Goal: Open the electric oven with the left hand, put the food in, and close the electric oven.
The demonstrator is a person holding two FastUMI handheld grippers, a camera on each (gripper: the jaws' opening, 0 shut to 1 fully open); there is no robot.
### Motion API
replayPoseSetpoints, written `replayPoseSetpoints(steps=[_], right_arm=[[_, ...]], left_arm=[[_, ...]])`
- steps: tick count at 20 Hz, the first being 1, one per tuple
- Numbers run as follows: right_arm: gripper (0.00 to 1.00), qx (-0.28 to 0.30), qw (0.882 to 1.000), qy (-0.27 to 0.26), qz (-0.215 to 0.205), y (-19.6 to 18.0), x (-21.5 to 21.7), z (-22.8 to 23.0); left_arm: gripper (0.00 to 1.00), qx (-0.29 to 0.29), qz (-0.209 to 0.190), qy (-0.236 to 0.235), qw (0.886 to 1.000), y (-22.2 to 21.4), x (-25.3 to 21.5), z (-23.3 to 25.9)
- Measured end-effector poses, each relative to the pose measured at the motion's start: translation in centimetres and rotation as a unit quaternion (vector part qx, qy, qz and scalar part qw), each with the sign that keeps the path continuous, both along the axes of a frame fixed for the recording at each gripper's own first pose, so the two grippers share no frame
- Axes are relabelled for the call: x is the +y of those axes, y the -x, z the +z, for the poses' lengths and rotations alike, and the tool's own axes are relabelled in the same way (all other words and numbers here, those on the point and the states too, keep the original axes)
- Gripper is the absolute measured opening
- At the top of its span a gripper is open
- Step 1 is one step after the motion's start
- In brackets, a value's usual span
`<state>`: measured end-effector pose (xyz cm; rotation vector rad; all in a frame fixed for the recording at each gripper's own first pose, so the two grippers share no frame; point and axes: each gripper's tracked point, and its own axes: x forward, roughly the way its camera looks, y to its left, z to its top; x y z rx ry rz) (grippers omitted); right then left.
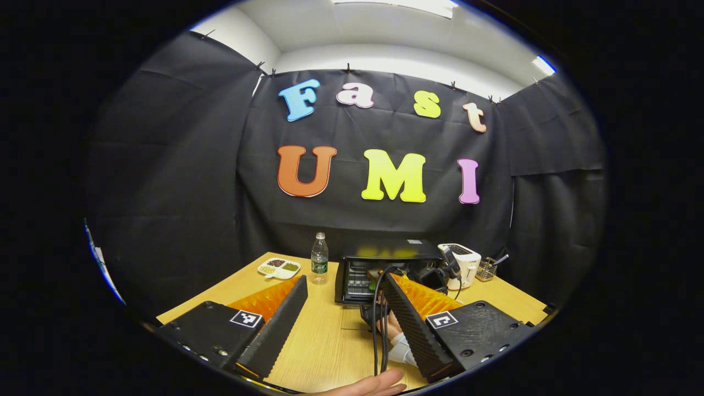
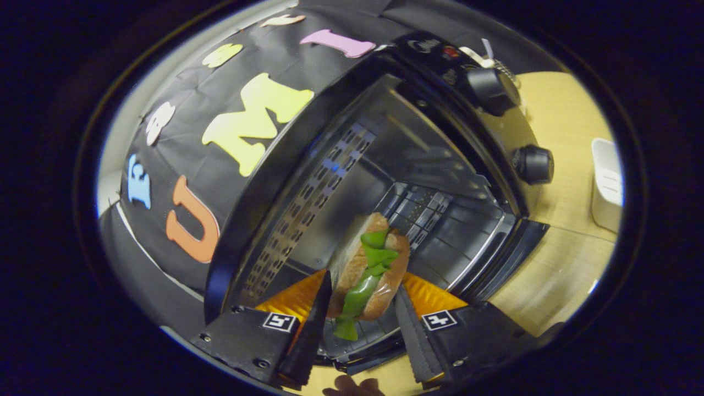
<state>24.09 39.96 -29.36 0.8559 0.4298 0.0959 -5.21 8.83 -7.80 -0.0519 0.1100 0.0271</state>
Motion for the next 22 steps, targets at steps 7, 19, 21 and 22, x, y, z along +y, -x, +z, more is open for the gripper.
replayPoseSetpoints(steps=[7, 19, 21, 22], right_arm=[[0.76, -0.006, 0.988, 0.129, 0.087, -0.1, 1.7, -0.9], [0.93, 0.05, 0.913, 0.326, 0.24, 2.6, 2.4, -2.9], [0.93, 0.068, 0.907, 0.325, 0.257, 3.5, 2.0, -2.8], [0.93, 0.079, 0.906, 0.32, 0.264, 4.1, 1.8, -2.8]], left_arm=[[0.93, 0.018, 0.028, 0.004, 0.999, -0.2, 1.7, -1.6], [0.93, 0.041, 0.011, 0.028, 0.999, -0.4, 1.2, -2.9], [0.93, 0.041, 0.016, 0.026, 0.999, -0.1, 1.5, -2.9], [0.93, 0.043, 0.014, 0.027, 0.999, -0.1, 1.5, -2.9]])
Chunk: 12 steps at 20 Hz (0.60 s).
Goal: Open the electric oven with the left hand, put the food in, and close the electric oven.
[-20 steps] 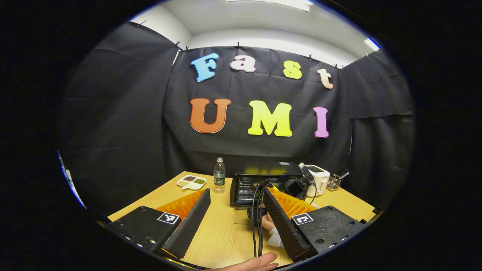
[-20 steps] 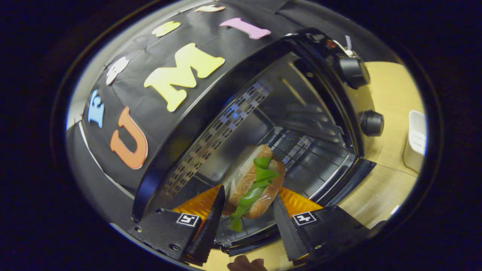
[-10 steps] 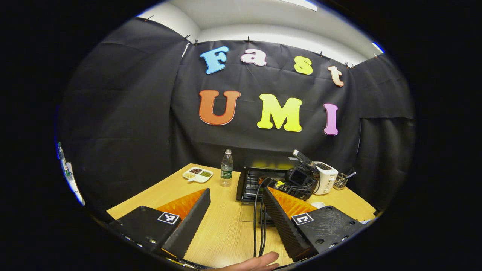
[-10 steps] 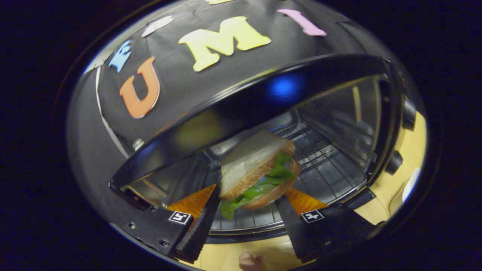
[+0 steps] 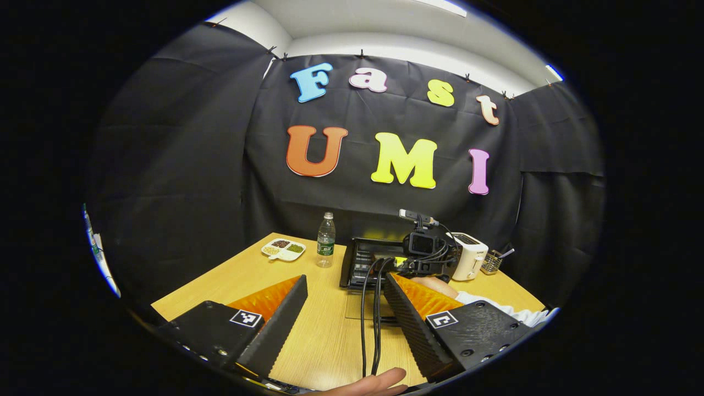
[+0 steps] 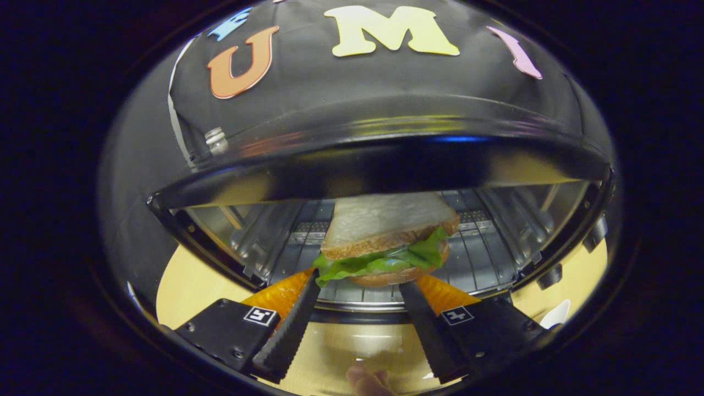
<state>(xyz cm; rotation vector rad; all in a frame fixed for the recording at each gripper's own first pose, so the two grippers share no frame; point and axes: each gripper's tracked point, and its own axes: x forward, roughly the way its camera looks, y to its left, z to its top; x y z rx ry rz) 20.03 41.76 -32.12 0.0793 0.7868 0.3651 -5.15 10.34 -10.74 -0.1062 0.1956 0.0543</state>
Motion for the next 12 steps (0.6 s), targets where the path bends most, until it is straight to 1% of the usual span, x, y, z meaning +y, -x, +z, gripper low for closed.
replayPoseSetpoints(steps=[5, 9, 12], right_arm=[[0.93, 0.025, 0.999, -0.014, 0.025, 2.1, -1.0, 1.3], [0.93, 0.046, 0.998, -0.012, 0.047, 4.1, -2.6, 1.4], [0.93, 0.029, 0.997, -0.015, 0.065, 5.2, -3.6, 2.9]], left_arm=[[0.93, 0.008, -0.009, 0.006, 1.0, 0.0, -0.3, -0.7], [0.93, 0.023, -0.016, 0.012, 1.0, -0.2, -0.7, -1.9], [0.93, 0.024, -0.014, 0.013, 1.0, -0.2, -0.5, -2.2]])
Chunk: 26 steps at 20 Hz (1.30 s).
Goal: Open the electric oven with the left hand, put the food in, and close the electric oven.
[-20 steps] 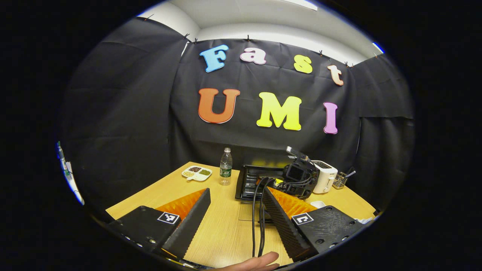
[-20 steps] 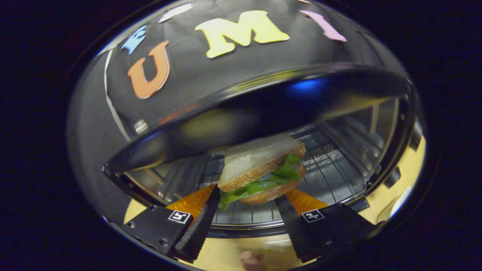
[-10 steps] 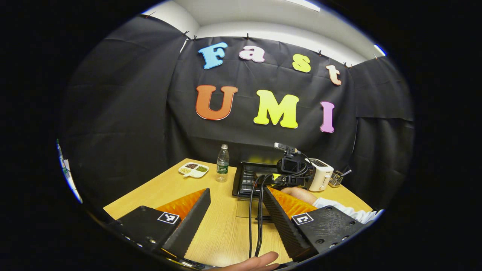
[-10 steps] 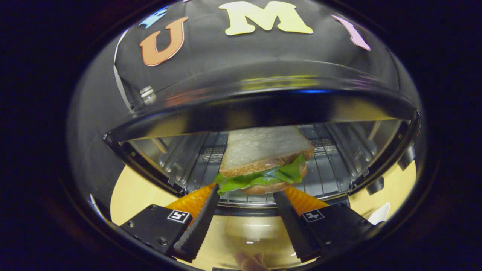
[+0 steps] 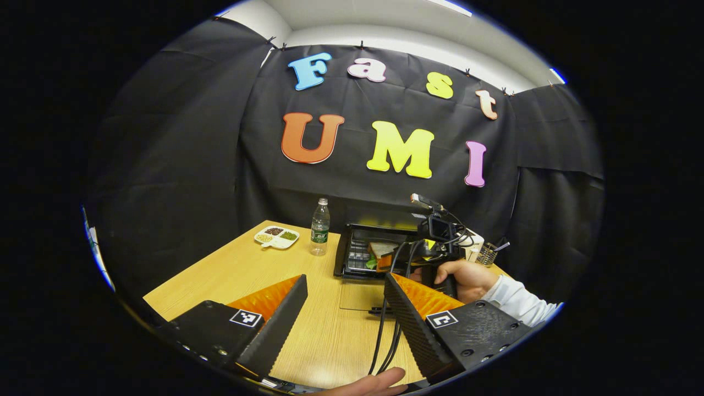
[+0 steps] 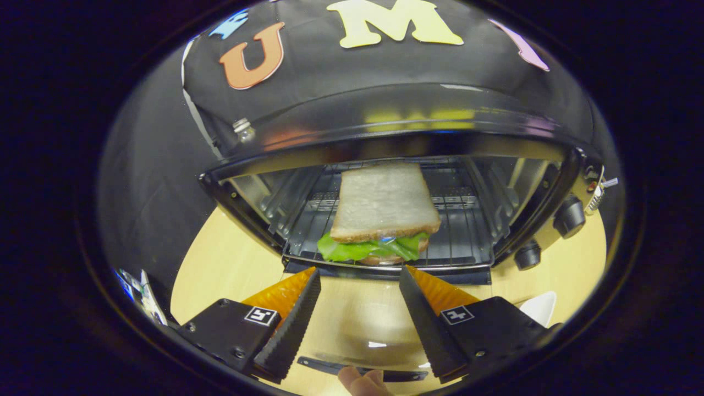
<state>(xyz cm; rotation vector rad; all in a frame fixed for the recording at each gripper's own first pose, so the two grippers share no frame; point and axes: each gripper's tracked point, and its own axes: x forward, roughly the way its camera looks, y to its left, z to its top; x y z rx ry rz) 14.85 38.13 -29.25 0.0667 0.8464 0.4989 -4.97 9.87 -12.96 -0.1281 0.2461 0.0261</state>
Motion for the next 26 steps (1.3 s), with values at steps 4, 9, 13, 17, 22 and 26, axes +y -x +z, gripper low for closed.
replayPoseSetpoints(steps=[4, 9, 13, 17, 22, 26], right_arm=[[0.93, -0.051, 0.998, -0.022, 0.007, 2.0, -2.2, 3.8], [0.93, -0.146, 0.988, -0.046, -0.016, 3.5, -7.4, 10.2], [0.93, -0.249, 0.964, -0.082, -0.053, 5.3, -12.3, 17.1], [0.93, -0.344, 0.93, -0.105, -0.082, 7.6, -17.4, 23.8], [0.93, -0.417, 0.899, -0.085, -0.106, 10.8, -23.4, 29.6], [0.93, -0.422, 0.893, -0.071, -0.142, 12.4, -28.3, 30.3]], left_arm=[[0.93, 0.011, 0.01, -0.008, 1.0, -0.9, 0.4, -1.2], [0.93, 0.025, 0.009, -0.003, 1.0, -1.9, 0.0, -2.5], [0.93, 0.032, 0.007, -0.018, 0.999, -3.1, -0.9, -3.5], [0.93, 0.04, -0.016, -0.015, 0.999, -5.2, -3.6, -5.1], [0.93, 0.087, -0.047, -0.017, 0.995, -7.2, -7.9, -8.9], [0.93, 0.128, -0.07, -0.021, 0.989, -8.1, -11.6, -12.9]])
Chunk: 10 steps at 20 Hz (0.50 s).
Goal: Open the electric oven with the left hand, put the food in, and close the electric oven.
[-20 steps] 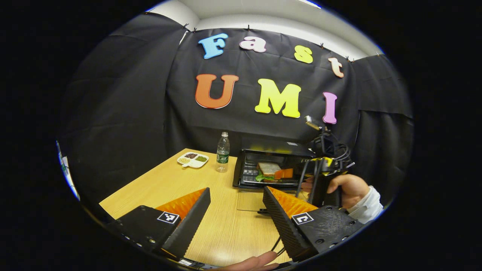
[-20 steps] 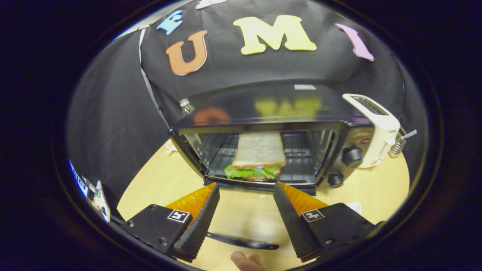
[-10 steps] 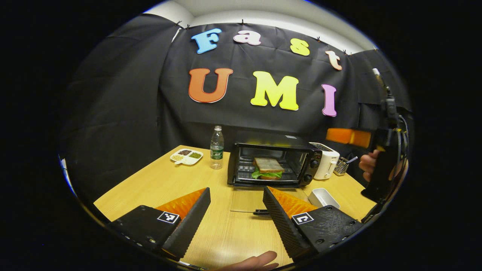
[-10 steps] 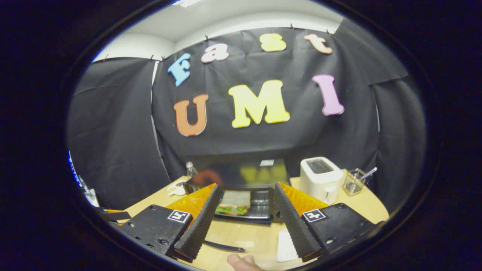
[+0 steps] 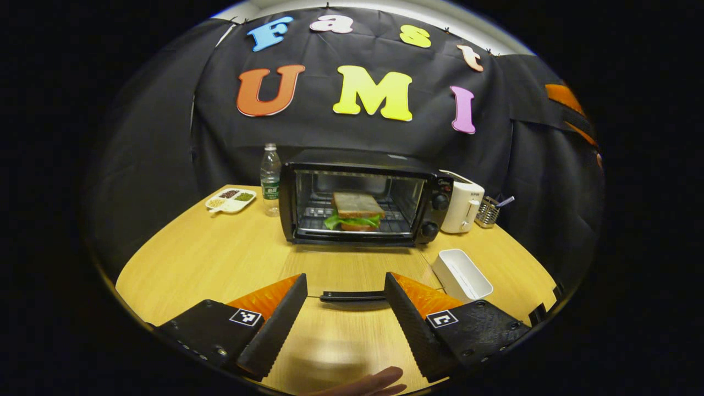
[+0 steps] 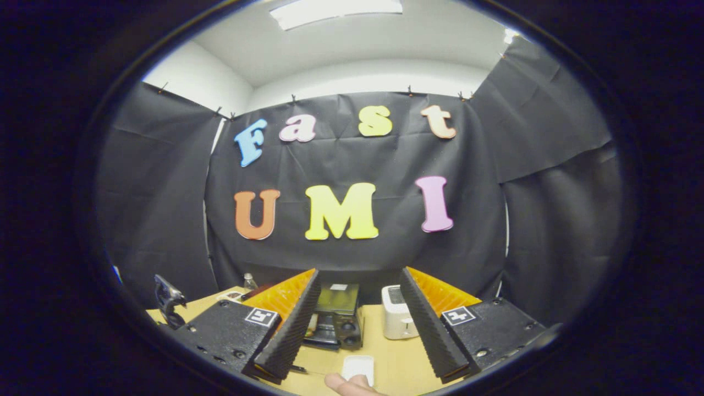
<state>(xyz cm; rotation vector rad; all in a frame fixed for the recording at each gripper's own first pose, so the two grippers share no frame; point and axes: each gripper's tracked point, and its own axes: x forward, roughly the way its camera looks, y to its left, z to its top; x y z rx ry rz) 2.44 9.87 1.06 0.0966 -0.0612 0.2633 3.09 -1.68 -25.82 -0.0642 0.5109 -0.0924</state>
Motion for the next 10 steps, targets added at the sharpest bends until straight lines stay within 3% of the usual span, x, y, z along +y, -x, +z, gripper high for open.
replayPoseSetpoints(steps=[6, 10], right_arm=[[0.93, 0.001, 0.999, -0.011, -0.049, 0.7, -5.6, -0.4], [0.93, -0.014, 0.998, -0.015, -0.051, 0.2, -6.7, -0.5]], left_arm=[[0.93, 0.06, -0.02, -0.013, 0.998, -0.1, -3.8, -4.1], [0.93, 0.085, -0.025, -0.014, 0.996, 0.0, -5.1, -5.8]])
